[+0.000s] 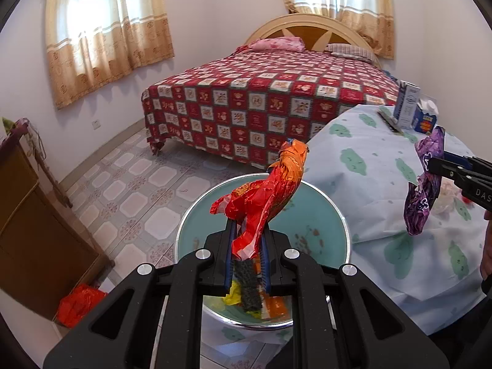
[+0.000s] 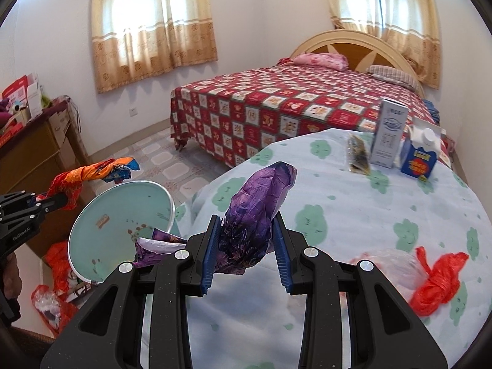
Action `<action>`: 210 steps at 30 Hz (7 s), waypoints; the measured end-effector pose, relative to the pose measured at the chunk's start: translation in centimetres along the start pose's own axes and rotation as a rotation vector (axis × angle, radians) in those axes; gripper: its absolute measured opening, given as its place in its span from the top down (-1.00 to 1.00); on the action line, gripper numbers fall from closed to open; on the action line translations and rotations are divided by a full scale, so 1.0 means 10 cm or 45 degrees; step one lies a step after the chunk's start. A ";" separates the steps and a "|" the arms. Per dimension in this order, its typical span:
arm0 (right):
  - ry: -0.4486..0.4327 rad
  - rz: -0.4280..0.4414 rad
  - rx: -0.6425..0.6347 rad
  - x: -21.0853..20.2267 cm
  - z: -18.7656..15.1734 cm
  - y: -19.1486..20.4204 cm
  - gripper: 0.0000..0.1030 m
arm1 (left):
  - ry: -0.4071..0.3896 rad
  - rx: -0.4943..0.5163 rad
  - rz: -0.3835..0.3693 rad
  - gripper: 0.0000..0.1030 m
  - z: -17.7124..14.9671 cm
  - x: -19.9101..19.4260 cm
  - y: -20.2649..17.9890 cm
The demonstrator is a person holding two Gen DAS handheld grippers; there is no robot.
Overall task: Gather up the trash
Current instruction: 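Carry the orange-red bag and purple wrapper over the blue bin, then open both tools above the blue bin to drop the bag and wrapper, then move both tools back to the remaining bags on the table, then grasp the clear plastic bag with the left tool while the right tool grasps the red bag, then carry the clear bag and red bag over the blue bin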
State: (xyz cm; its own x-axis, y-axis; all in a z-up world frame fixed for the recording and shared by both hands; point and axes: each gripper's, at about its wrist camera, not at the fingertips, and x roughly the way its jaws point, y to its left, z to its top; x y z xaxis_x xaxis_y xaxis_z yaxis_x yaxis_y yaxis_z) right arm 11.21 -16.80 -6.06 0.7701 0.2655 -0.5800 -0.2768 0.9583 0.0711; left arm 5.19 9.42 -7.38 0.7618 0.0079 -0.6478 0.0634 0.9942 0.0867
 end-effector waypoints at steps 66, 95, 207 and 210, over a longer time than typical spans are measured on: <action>0.061 0.140 -0.163 0.50 0.15 0.88 -0.13 | 0.040 -0.099 0.041 0.10 -0.15 0.12 0.34; 0.042 -0.530 0.360 -0.70 -0.77 -1.77 -0.29 | -0.005 0.106 -0.108 -0.33 0.11 0.35 -1.25; 0.082 -0.126 0.023 -0.38 -0.26 -0.14 0.68 | -0.073 0.044 -0.145 0.63 0.10 -0.20 -0.50; 0.085 -0.120 0.015 -0.36 -0.25 -0.11 0.67 | -0.074 0.037 -0.139 0.63 0.10 -0.20 -0.46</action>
State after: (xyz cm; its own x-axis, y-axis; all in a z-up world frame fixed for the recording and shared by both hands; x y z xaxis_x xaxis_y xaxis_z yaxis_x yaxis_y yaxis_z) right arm 7.36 -19.04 -6.08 0.7525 0.1668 -0.6372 -0.1976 0.9800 0.0232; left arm 4.04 4.72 -5.74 0.7852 -0.1072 -0.6099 0.1660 0.9853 0.0405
